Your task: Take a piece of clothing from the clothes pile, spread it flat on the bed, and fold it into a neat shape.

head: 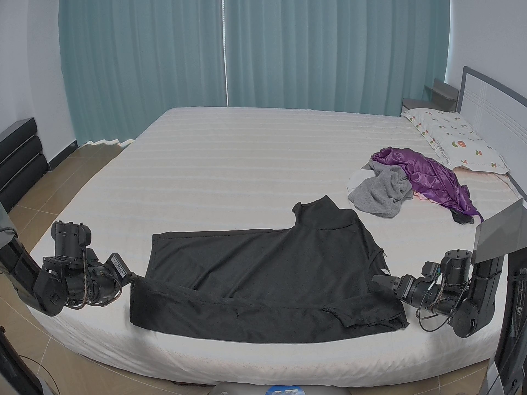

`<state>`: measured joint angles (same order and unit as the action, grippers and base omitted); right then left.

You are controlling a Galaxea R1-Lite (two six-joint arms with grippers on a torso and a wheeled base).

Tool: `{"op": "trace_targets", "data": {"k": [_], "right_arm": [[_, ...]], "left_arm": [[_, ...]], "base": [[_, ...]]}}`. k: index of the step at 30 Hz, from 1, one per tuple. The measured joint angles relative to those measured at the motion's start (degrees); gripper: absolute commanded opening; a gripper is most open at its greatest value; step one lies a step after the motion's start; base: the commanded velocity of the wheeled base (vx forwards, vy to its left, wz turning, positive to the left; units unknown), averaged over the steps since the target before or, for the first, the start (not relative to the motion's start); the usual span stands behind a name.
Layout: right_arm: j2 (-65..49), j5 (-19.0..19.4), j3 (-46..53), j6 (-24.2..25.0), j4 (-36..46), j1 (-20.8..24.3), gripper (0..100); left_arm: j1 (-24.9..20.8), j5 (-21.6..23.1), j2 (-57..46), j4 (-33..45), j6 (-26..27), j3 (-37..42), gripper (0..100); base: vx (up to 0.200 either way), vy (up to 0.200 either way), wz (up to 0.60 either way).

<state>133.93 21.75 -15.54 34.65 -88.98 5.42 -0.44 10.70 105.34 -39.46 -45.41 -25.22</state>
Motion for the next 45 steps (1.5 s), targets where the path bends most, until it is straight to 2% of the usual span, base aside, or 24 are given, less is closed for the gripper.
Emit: {"op": "trace_targets", "data": {"k": [13,30,31,45], "right_arm": [[3.2,0.0,-0.9,-3.2,0.0,0.0,100],[3.4,0.1,-2.1,-3.6,0.0,-0.4,100],[3.8,0.1,-2.3,-3.7,0.0,-0.4,0],[5.0,0.4,-1.1,-6.0,0.0,-1.4,0]], "left_arm": [[0.0,0.0,-0.4,0.0,0.0,0.4,0],[0.0,-0.1,-0.5,0.0,0.0,0.4,0],[0.0,-0.1,-0.5,0.0,0.0,0.4,0],[0.2,-0.1,-0.7,0.0,0.0,0.8,0]], "base": [[0.0,0.0,0.0],[0.0,0.0,0.0],[0.0,0.0,0.0],[0.0,0.0,0.0]]}}
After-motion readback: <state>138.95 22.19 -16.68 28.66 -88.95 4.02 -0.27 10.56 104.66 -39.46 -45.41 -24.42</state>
